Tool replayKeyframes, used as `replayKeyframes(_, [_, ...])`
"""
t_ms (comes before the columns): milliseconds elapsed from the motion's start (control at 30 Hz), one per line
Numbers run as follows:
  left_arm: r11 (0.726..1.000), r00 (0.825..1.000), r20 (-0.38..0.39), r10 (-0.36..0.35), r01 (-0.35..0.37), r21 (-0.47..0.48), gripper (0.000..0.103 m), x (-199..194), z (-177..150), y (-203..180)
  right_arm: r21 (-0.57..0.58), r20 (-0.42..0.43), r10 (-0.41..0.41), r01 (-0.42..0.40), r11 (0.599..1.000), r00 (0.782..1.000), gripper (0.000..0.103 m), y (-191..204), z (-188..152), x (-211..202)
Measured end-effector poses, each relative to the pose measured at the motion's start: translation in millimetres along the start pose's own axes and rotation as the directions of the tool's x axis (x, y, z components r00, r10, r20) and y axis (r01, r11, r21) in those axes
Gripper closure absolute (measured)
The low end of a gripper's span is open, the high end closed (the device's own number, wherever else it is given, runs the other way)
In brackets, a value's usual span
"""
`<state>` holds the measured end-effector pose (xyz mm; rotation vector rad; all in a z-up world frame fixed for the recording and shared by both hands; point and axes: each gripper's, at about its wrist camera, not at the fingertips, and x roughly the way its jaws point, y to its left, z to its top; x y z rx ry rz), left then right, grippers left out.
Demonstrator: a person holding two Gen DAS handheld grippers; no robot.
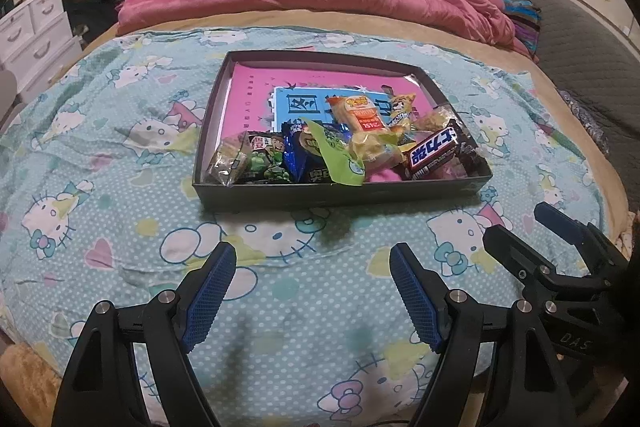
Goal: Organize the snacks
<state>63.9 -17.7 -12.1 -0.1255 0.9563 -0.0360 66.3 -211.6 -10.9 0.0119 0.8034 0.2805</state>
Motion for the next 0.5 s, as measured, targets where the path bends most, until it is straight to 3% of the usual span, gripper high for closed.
replayKeyframes(367, [0.998, 1.000, 0.009, -0.010, 0.011, -0.065, 0.023, -2, 4, 10, 0.005, 0.002, -0.022, 0.022, 1.000, 1.000, 0.006, -3, 1, 2])
replayKeyframes(500, [0.996, 0.998, 0.037, 0.049, -0.046, -0.073, 0.023, -2, 4, 16, 0.019, 0.011, -0.042, 0.042, 0.999, 0.999, 0.006, -9, 1, 2])
